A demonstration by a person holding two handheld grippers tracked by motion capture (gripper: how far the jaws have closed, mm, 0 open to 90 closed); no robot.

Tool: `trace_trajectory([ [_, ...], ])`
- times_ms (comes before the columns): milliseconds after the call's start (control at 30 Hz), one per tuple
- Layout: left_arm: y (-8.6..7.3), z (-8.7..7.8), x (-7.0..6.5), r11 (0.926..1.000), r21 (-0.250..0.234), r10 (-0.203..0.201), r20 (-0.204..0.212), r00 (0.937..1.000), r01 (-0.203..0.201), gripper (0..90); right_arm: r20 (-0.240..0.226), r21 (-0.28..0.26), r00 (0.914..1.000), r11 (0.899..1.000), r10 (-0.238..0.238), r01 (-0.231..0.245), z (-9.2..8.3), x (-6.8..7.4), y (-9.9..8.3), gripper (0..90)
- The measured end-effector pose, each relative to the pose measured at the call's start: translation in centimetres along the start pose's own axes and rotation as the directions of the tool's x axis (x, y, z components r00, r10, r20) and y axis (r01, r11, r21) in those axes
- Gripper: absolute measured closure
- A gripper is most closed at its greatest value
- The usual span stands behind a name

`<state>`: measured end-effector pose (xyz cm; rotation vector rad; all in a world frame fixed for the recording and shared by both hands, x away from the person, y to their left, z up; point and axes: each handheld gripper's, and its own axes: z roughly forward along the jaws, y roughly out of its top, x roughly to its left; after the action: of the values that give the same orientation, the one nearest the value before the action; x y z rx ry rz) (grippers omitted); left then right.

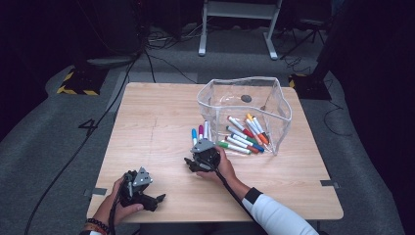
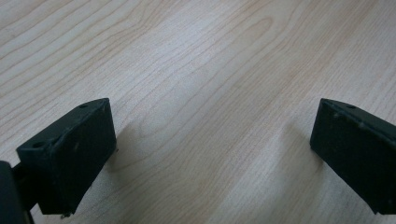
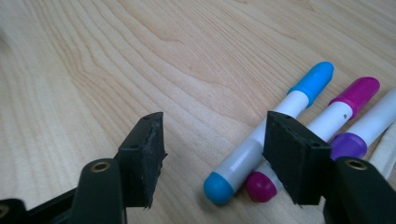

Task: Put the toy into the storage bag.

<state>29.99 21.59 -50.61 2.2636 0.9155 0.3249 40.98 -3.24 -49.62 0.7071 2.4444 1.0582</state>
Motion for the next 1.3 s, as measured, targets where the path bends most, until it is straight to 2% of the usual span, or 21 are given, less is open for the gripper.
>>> trace_trajectory([
  [167,0.0,0.0,0.0,1.0,0.0,0.0,0.0,1.0,0.0,0.6,0.002,0.026,0.9988,0.998,0.05,-0.05,0.7,-0.5,-0.1,39.2],
  [267,0.0,0.0,0.0,1.0,0.0,0.0,0.0,1.0,0.0,0.6,-0.003,0.026,0.9975,0.997,0.071,-0.071,0.7,-0.8,-0.1,50.6],
  [333,0.0,0.0,0.0,1.0,0.002,0.0,0.0,1.0,0.0,0.6,-0.029,0.03,0.996,0.996,0.084,-0.083,0.7,-1.0,-0.1,59.1],
  [467,0.0,0.0,0.0,1.0,0.001,-0.001,0.0,1.0,0.001,0.6,-0.072,0.039,0.995,0.997,0.07,-0.067,0.2,-1.1,-0.3,75.6],
  [533,0.0,0.0,0.0,1.0,0.0,0.0,0.0,1.0,0.0,0.6,-0.098,0.049,0.9935,0.997,0.058,-0.053,-0.2,-1.2,-0.6,76.1],
  [633,0.0,0.0,0.0,1.0,0.0,0.0,0.0,1.0,0.0,0.6,-0.123,0.055,0.9924,0.998,0.007,0.0,-1.5,-1.1,-1.4,76.3],
  [700,0.0,0.0,0.0,1.0,0.0,0.0,0.0,1.0,0.0,0.6,-0.146,0.065,0.9892,0.998,-0.01,0.02,-2.4,-1.4,-2.1,76.2],
  [767,0.0,0.0,0.0,1.0,0.0,0.0,0.0,1.0,0.0,0.6,-0.19,0.073,0.9814,0.996,-0.029,0.043,-3.9,-1.9,-3.3,76.2],
  [800,0.0,0.0,0.0,1.0,0.0,0.0,0.0,1.0,0.0,0.6,-0.19,0.073,0.9814,0.996,-0.029,0.043,-3.9,-1.9,-3.3,76.2],
  [833,0.0,0.0,0.0,1.0,0.0,0.0,0.0,1.0,0.0,0.6,-0.221,0.067,0.973,0.994,-0.066,0.083,-5.2,-2.5,-4.5,76.2],
  [900,0.0,0.0,0.0,1.0,0.0,0.0,0.001,1.0,0.0,0.5,-0.27,0.057,0.9579,0.992,-0.097,0.116,-6.6,-3.1,-5.8,76.2],
  [933,0.0,0.0,0.0,1.0,0.0,0.0,0.001,1.0,0.0,0.5,-0.27,0.057,0.9579,0.992,-0.097,0.116,-6.6,-3.1,-5.8,76.2],
  [967,0.0,0.0,0.0,1.0,-0.002,0.002,0.003,1.0,-0.002,0.5,-0.328,0.057,0.9384,0.989,-0.108,0.134,-8.1,-3.8,-7.2,76.0],
  [1067,0.1,0.1,0.1,1.0,-0.001,0.006,0.002,1.0,-0.006,0.5,-0.366,0.076,0.9226,0.984,-0.121,0.159,-10.3,-4.9,-8.9,75.8],
  [1100,0.1,0.1,0.1,1.0,0.0,0.005,0.004,1.0,-0.005,0.5,-0.37,0.079,0.9195,0.981,-0.134,0.175,-11.0,-5.2,-9.5,75.8],
  [1133,0.1,0.1,0.1,1.0,0.0,0.005,0.004,1.0,-0.005,0.5,-0.37,0.079,0.9195,0.981,-0.134,0.175,-11.0,-5.2,-9.5,75.8],
  [1167,0.1,0.1,0.1,1.0,0.002,0.008,0.002,1.0,-0.008,0.5,-0.379,0.087,0.916,0.981,-0.13,0.176,-11.6,-5.6,-10.0,74.9],
  [1200,0.2,0.1,0.1,1.0,0.001,0.006,0.006,1.0,-0.006,0.5,-0.408,0.095,0.9053,0.981,-0.117,0.17,-12.3,-6.1,-10.6,73.9],
  [1233,0.2,0.2,0.1,1.0,0.003,0.008,0.008,0.9999,-0.008,0.5,-0.399,0.097,0.9086,0.98,-0.125,0.177,-13.2,-6.6,-11.3,70.9],
  [1300,0.3,0.2,0.2,0.9999,0.001,0.014,0.007,0.9999,-0.014,0.4,-0.387,0.102,0.9137,0.979,-0.125,0.177,-13.8,-6.9,-11.8,67.2],
])
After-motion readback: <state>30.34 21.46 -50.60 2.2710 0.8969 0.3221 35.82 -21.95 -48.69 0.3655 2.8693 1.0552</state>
